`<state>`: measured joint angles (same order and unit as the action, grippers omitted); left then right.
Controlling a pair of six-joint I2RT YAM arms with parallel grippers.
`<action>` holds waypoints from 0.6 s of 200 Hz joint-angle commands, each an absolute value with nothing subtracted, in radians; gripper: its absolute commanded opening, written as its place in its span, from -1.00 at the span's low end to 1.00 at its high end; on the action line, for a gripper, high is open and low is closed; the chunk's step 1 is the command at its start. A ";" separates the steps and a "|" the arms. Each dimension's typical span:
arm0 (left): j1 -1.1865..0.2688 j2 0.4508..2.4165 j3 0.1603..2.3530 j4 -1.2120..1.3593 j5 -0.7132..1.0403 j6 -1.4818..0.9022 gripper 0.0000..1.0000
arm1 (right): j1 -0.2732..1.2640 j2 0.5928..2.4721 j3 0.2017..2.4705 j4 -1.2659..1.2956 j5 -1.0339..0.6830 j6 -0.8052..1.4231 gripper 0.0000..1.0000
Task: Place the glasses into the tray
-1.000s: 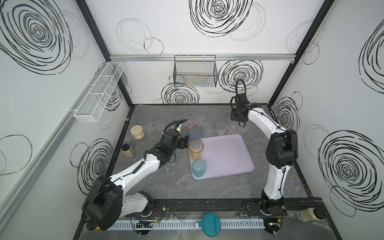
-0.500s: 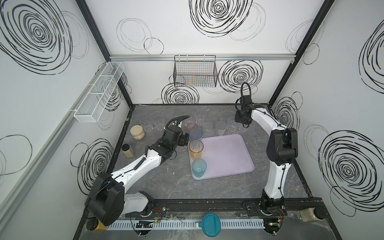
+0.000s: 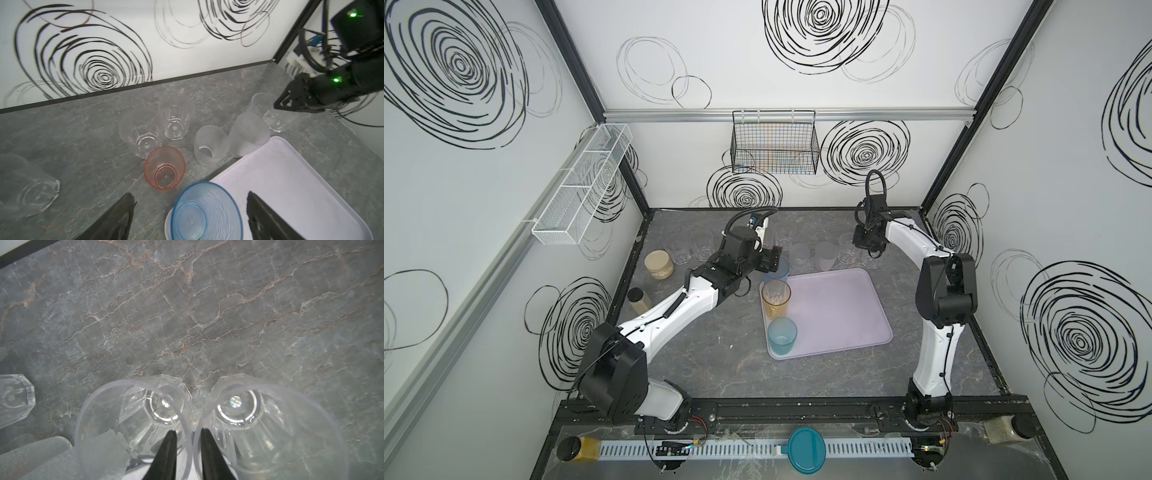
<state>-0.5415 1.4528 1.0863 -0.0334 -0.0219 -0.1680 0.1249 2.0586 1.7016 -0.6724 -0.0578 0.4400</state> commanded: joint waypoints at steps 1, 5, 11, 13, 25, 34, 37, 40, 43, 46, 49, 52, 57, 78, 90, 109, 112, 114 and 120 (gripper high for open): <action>-0.579 1.474 1.121 0.054 0.049 -0.125 0.74 | 0.126 2.068 1.696 -0.669 -0.060 0.454 -0.60; -0.583 1.478 1.124 0.052 0.049 -0.125 0.74 | 0.126 2.067 1.698 -0.672 -0.060 0.454 -0.63; -0.589 1.482 1.129 0.048 0.049 -0.125 0.74 | 0.126 2.066 1.698 -0.670 -0.058 0.453 -0.65; -0.590 1.483 1.130 0.047 0.049 -0.123 0.74 | 0.125 2.064 1.700 -0.671 -0.057 0.453 -0.66; -0.599 1.488 1.134 0.041 0.045 -0.120 0.74 | 0.126 2.060 1.705 -0.676 -0.049 0.450 -0.67; -0.601 1.486 1.133 0.041 0.043 -0.119 0.74 | 0.123 2.058 1.709 -0.684 -0.040 0.446 -0.63; -0.602 1.485 1.132 0.040 0.042 -0.120 0.74 | 0.124 2.056 1.711 -0.687 -0.037 0.445 -0.61; -0.601 1.484 1.132 0.041 0.040 -0.118 0.74 | 0.124 2.056 1.713 -0.689 -0.034 0.444 -0.58; -0.602 1.483 1.131 0.040 0.041 -0.117 0.74 | 0.123 2.056 1.715 -0.693 -0.030 0.443 -0.54; -0.601 1.482 1.129 0.040 0.040 -0.117 0.74 | 0.123 2.054 1.716 -0.697 -0.027 0.442 -0.52; -0.602 1.481 1.128 0.041 0.038 -0.117 0.74 | 0.123 2.052 1.718 -0.701 -0.024 0.441 -0.49; -0.601 1.479 1.126 0.041 0.038 -0.114 0.74 | 0.121 2.050 1.719 -0.704 -0.022 0.440 -0.46; -0.601 1.477 1.124 0.041 0.036 -0.112 0.74 | 0.121 2.045 1.723 -0.712 -0.019 0.437 -0.43; -0.598 1.465 1.115 0.041 0.028 -0.096 0.75 | 0.119 2.005 1.726 -0.729 0.000 0.427 -0.34; -0.594 1.458 1.111 0.041 0.026 -0.091 0.75 | 0.110 1.977 1.725 -0.741 0.003 0.424 -0.31; -0.597 1.453 1.114 0.036 0.020 -0.083 0.75 | 0.074 1.931 1.697 -0.749 -0.046 0.429 -0.26; -0.599 1.453 1.118 0.034 0.020 -0.081 0.75 | 0.066 1.923 1.688 -0.748 -0.048 0.429 -0.25; -0.600 1.453 1.119 0.032 0.019 -0.080 0.75 | 0.061 1.916 1.682 -0.746 -0.048 0.429 -0.25; -0.605 1.454 1.125 0.025 0.018 -0.076 0.75 | 0.046 1.899 1.659 -0.742 -0.042 0.431 -0.24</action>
